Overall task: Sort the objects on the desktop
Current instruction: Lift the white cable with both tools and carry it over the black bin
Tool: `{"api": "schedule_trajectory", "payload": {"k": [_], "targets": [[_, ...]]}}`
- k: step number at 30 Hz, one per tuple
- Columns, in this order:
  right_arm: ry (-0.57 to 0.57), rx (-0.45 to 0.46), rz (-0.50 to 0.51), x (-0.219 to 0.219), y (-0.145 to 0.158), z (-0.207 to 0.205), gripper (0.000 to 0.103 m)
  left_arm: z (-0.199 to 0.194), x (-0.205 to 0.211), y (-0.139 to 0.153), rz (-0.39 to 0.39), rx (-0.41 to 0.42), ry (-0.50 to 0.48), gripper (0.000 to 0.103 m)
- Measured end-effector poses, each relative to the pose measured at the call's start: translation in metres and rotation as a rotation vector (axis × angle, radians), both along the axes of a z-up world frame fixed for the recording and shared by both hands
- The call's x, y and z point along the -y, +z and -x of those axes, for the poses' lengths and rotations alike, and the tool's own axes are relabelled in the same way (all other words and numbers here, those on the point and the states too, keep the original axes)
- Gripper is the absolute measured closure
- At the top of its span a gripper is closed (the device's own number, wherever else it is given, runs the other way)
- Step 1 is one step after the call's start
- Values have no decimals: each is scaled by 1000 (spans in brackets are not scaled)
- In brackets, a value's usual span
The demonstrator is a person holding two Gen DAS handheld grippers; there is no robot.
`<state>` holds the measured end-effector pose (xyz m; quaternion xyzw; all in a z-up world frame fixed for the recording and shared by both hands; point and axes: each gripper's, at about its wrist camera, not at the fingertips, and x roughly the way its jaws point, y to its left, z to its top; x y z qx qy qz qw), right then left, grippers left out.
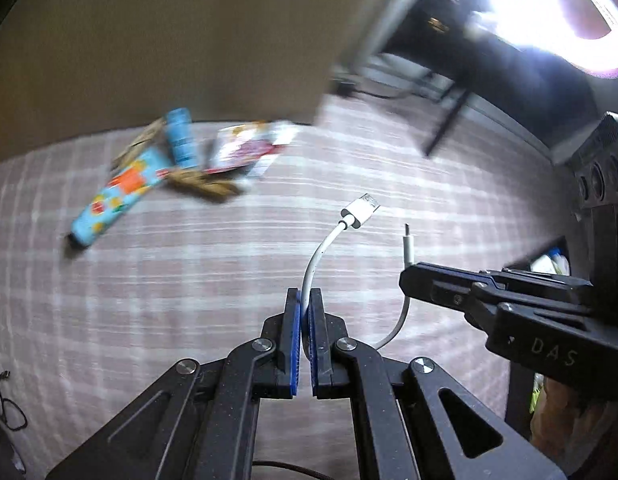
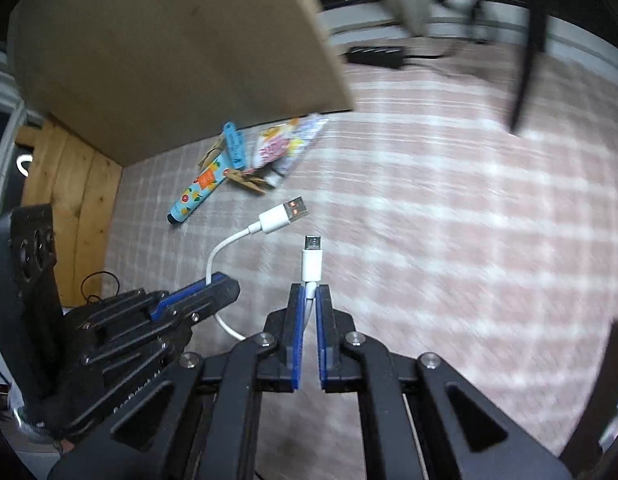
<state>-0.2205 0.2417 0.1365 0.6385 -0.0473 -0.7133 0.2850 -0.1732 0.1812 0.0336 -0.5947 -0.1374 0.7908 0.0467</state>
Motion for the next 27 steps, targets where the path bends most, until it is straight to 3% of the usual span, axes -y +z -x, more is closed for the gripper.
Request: {"api": "schedule_trajectory", "payload": {"k": [1,2,6,7,17,21,27], "targets": [[-25,-4,3,-17,9,13,97,-2,-16,8,-4,-6,-22,100],[-42,-7,10,-57,-2,2,97,0,-34,13,-5,-14,-48,100],[-150,-36,16,-142,16,-4,97,-1,-114,34,2,-48,-193,100],[-185,-45,13,-138,0,-9,97,0,-130,36,-6,-50,-218,100],[-433,-98,-37,-307,30,-55,97,-40,-308,92,-71,-93,-534,100],[-517,-99,-75,-364,36,-81,97,-63,-370,100,-74,-100,-650,100],[-590,-68,-118,-415,29,-110,97,-93,-426,89,-53,-80,-773,99]]}}
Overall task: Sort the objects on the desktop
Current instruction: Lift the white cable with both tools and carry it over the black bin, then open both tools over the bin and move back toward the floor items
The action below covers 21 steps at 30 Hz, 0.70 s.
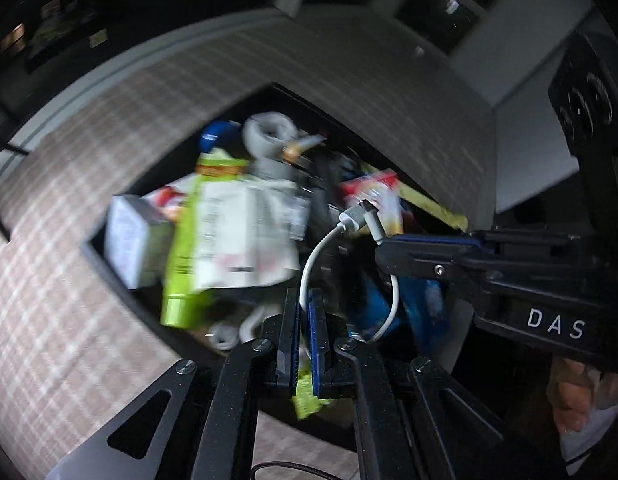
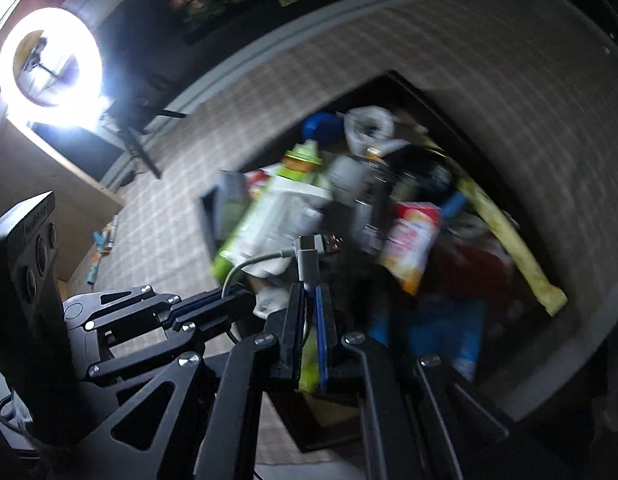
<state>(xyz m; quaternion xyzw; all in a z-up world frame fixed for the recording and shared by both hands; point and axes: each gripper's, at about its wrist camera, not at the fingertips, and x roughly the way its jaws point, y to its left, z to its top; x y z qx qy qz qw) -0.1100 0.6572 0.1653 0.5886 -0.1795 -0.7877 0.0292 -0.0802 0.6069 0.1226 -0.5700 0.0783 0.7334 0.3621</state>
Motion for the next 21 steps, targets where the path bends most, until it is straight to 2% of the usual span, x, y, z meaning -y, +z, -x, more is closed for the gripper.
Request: {"api": "schedule_trajectory", "payload": {"k": [7,10,11,12,14,16,21], "targets": [[-74,38,-3,-35,-16,-19,97,-15,-32,-14,53,-7,-65,99],[-88,44,-13,-42,-18,-23,97,-17,-37,-15,70,-21,-71,94],[-87,47,-17,-44,-19,-24,97,-16,-37,-16,75,-17,-72,89],[-88,52,-21,-45,-18,-25,95,-14,-38,-18,75,-12,-69,78],[-99,68,-39,-47,-18,-25,89,-14,-35,-16,62,-12,-65,66],[-98,57,-51,-47,-15,-25,84,-15,-31,-13,60,-27,-62,65],[-81,30,-80,-38,-3,-22,79,-10,-15,-3,51,-46,-33,65]]}}
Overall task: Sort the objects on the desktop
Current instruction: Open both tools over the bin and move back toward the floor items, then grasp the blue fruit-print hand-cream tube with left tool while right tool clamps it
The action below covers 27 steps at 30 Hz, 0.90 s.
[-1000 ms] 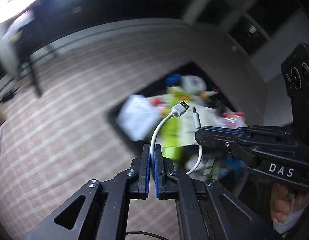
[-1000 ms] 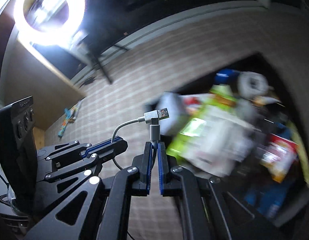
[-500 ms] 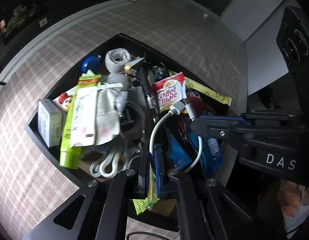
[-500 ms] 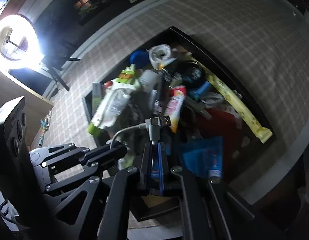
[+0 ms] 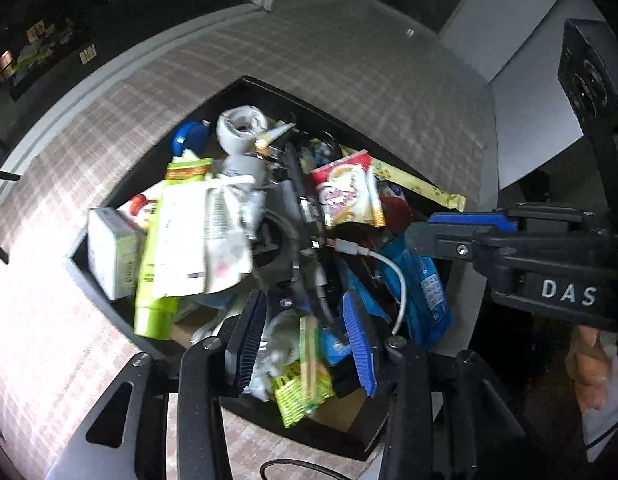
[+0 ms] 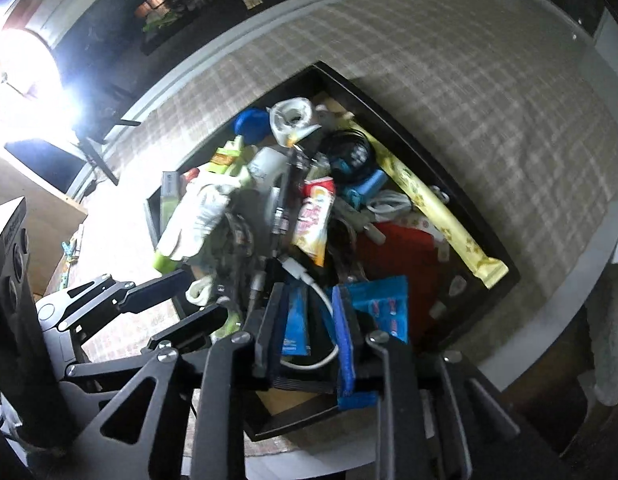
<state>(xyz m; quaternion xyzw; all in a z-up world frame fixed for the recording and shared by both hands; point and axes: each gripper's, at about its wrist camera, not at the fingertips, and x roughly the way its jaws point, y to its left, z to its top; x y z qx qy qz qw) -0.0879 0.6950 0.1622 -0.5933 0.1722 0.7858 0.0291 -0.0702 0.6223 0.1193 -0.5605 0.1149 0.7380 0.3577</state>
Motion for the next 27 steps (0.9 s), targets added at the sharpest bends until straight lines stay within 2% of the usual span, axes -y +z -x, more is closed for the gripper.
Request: {"api": "schedule_trajectory", "payload": {"k": [3,6,12,20,27], "targets": [[26,-16,-3,10,8,7,77,6,19,6,-2,-16,35,65],[73,-31,-11,28,12,18,77,14,46,11,27,-72,79,65],[184,-40,-35,77,13,47,76,42,123,9,71,-104,216,65],[374,-46,-29,179,7,98,72,82,276,-20,187,-103,451,65],[535,-53,2,294,-8,145,72,106,425,-53,339,-90,649,65]]}}
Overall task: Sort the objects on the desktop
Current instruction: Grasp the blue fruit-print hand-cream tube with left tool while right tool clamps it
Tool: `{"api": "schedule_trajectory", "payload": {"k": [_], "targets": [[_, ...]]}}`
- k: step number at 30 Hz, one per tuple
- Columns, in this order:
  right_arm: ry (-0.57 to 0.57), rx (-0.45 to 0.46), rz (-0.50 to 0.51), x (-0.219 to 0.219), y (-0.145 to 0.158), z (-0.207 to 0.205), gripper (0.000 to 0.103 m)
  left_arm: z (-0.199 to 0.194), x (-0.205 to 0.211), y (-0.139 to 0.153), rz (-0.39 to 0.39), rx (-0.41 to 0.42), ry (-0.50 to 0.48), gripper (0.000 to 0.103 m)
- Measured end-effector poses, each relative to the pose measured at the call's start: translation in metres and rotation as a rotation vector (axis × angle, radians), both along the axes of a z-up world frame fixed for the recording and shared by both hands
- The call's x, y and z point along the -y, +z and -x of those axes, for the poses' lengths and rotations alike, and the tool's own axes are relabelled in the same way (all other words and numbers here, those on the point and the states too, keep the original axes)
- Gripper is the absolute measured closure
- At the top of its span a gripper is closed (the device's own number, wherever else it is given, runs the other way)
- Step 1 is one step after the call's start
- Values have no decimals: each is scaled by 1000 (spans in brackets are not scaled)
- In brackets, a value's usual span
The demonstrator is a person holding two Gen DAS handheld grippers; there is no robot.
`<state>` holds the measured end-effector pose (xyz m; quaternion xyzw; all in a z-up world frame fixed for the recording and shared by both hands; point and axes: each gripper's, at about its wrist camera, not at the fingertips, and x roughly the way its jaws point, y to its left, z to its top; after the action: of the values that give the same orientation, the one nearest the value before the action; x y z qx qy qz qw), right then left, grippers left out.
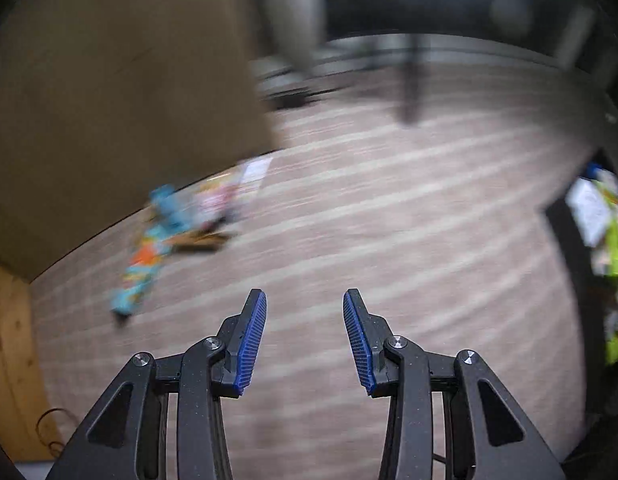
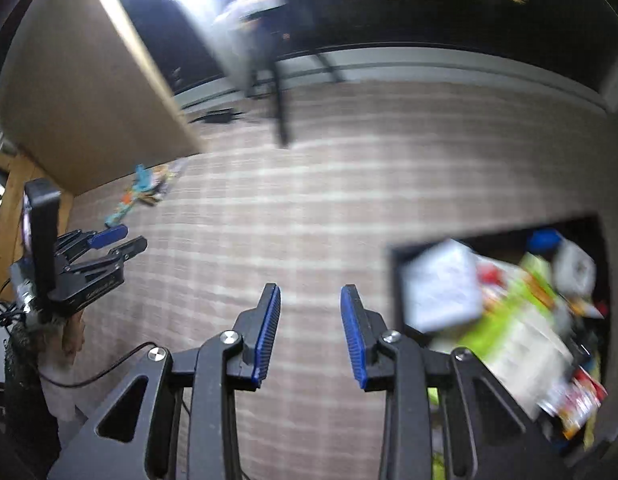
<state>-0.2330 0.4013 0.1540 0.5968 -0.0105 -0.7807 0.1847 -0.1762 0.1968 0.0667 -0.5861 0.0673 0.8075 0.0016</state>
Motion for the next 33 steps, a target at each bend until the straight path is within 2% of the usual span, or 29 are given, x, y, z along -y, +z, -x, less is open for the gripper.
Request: {"api": "schedule_trajectory", "payload": {"k": [3,7,10,14,22,23,27,33], "targets": [[68,11,13,53,-11,15,72,11,57,-16,39,30,69,65],[151,57,50,123,-29,31,72,22,107,-31,88,56,104,64],[188,69,55,169,-38,37,72,33,134,-41,88,74,113,63],[200,113,101,214,-50,45,72,44,157,-50,50,79,118,58],[161,203,156,272,-89,56,72,50,174,-73,-30,105,103,59],[153,209,159,277,-93,58,72,49,173,-76,-42,110,99,64],[130,237,185,294,-107,64,72,44,168,-83,-72,114,72,70],[109,272,217,318,-125,70,72,33,165,-86,-156,111,81,75]]}}
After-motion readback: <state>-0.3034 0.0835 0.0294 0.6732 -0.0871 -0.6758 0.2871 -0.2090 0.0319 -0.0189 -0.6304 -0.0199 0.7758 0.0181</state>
